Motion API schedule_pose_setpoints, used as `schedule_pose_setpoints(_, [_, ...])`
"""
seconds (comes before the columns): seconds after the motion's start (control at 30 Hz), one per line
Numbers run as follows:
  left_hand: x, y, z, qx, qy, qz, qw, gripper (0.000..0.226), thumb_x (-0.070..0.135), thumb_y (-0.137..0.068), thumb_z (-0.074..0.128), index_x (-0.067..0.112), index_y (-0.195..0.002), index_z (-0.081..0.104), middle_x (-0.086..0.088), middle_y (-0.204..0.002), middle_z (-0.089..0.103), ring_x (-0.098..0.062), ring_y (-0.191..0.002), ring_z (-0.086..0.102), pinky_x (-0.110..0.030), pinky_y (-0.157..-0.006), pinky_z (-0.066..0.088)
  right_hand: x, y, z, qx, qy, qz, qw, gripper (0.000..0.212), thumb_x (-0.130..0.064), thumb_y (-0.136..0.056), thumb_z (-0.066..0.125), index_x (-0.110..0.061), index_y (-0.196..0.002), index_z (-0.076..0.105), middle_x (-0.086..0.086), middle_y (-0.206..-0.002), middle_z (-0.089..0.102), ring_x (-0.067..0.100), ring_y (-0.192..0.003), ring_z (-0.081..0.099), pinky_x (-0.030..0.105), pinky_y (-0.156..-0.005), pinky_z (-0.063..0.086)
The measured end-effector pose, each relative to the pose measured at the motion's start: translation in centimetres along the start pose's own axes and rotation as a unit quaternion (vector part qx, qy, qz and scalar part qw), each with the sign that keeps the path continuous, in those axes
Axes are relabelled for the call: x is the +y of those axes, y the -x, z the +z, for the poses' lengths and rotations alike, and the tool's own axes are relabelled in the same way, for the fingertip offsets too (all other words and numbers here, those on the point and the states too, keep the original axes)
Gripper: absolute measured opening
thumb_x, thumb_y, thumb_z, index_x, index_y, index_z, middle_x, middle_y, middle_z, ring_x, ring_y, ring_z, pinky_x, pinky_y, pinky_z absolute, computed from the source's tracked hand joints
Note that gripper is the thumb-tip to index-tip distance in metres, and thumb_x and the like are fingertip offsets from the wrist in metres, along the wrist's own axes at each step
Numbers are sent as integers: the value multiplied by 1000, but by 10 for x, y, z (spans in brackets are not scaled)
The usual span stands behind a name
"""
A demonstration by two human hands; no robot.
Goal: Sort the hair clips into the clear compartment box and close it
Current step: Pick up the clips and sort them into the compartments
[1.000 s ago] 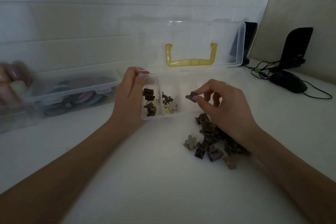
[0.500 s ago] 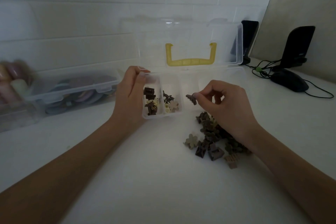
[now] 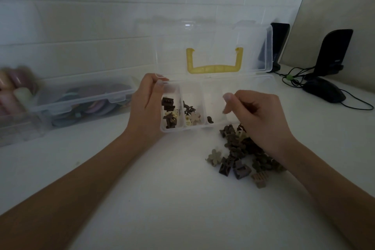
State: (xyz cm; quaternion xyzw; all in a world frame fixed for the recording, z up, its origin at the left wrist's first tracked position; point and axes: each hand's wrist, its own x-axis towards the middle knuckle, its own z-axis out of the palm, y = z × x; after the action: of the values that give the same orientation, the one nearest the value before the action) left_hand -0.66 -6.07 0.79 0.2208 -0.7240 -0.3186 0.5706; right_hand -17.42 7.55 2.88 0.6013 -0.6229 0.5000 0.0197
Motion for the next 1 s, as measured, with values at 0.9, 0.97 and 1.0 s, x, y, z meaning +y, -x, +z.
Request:
schedule_pose_setpoints(0.9, [-3,-4,1,29,-25,-66,997,22,16,-100,36,4,-92,53,7,-76,51,5,-64,47,-7,-62,37,9,2,-37,-241,287,-34,927,28,-46,-89,53,-52,-115,57,-25,-47,32,-6,-46,35,9,-51,23])
schedule_pose_setpoints(0.97, [-1,-3,2,28,-23,-74,997,20,13,-101,37,7,-91,53,7,-77,52,7,-65,48,-6,-63,38,13,3,-37,-253,267,-2,930,31,-51,-89,47,-53,-119,53,-22,-49,34,-5,-48,36,10,-52,25])
schedule_pose_setpoints(1.0, [0,-3,3,26,-21,-75,997,20,12,-101,37,11,-88,53,8,-78,53,7,-66,49,-5,-64,38,13,3,-38,-263,267,8,927,32,-54,-88,45,-54,-120,52,-20,-51,36,-5,-50,36,10,-53,26])
